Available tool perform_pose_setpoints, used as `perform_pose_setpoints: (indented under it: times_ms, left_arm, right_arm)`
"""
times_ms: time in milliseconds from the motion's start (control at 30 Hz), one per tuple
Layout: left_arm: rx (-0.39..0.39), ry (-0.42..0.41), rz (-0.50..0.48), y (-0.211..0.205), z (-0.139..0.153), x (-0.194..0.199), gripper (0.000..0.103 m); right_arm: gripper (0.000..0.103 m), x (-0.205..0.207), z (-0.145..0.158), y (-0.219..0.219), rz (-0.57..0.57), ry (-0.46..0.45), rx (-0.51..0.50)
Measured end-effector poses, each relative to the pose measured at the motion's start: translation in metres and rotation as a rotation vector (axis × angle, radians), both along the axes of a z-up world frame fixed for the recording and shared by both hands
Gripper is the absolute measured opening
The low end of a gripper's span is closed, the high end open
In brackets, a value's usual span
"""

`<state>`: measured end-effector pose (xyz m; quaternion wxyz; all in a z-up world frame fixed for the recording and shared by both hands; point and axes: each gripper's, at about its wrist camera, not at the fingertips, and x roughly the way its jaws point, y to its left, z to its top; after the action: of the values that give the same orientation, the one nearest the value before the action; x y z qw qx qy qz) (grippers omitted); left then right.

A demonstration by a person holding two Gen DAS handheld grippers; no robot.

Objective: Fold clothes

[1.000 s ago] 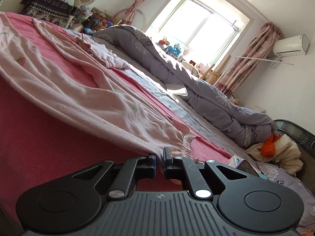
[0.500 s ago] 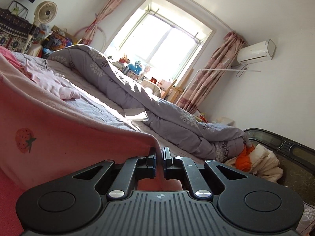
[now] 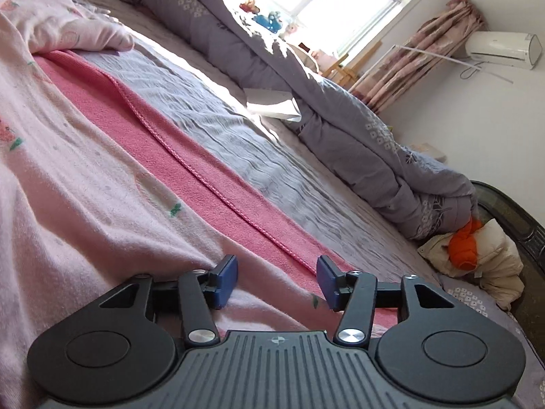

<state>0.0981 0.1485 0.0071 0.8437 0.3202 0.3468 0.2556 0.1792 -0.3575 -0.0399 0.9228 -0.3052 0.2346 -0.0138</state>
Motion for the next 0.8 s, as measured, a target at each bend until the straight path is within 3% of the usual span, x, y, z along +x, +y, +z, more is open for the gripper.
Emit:
perform_pose_setpoints:
  times_ms: [33, 67, 100, 233, 300, 367, 433, 500, 633, 700, 800]
  left_arm:
    - [-0.018, -0.020, 0.032, 0.008, 0.008, 0.001, 0.094]
    - [-0.036, -0.051, 0.081, 0.020, 0.018, -0.002, 0.094]
    - [-0.054, -0.081, 0.126, 0.030, 0.026, -0.006, 0.094]
    - [-0.242, -0.215, 0.305, 0.081, 0.052, -0.037, 0.094]
    - [-0.345, -0.276, 0.357, 0.103, 0.058, -0.056, 0.094]
    - [-0.413, -0.322, 0.382, 0.111, 0.063, -0.076, 0.093]
    - [-0.447, -0.358, 0.301, 0.100, 0.067, -0.094, 0.092]
    - [-0.356, -0.352, 0.134, 0.063, 0.064, -0.102, 0.093]
    - [0.127, -0.145, -0.199, -0.015, 0.026, -0.093, 0.101]
    - [0.279, -0.047, -0.267, -0.035, 0.003, -0.082, 0.101]
    - [0.344, 0.020, -0.298, -0.046, -0.016, -0.063, 0.101]
  right_arm:
    - [0.067, -0.001, 0.006, -0.007, -0.009, 0.007, 0.058]
    - [0.081, -0.004, 0.014, -0.017, -0.012, 0.010, 0.140]
    - [0.088, -0.008, 0.025, -0.029, -0.010, 0.008, 0.241]
    - [0.089, -0.036, 0.057, -0.073, -0.004, -0.007, 0.586]
    - [0.090, -0.055, 0.066, -0.080, -0.005, -0.033, 0.638]
    - [0.092, -0.077, 0.071, -0.077, 0.025, -0.051, 0.616]
    - [0.093, -0.100, 0.073, -0.066, 0.071, -0.061, 0.582]
    - [0.093, -0.126, 0.073, -0.051, 0.126, -0.067, 0.549]
    - [0.098, -0.170, 0.068, -0.012, 0.240, -0.067, 0.496]
    - [0.102, -0.181, 0.063, 0.005, 0.287, -0.068, 0.478]
    - [0.102, -0.187, 0.052, 0.031, 0.305, -0.052, 0.376]
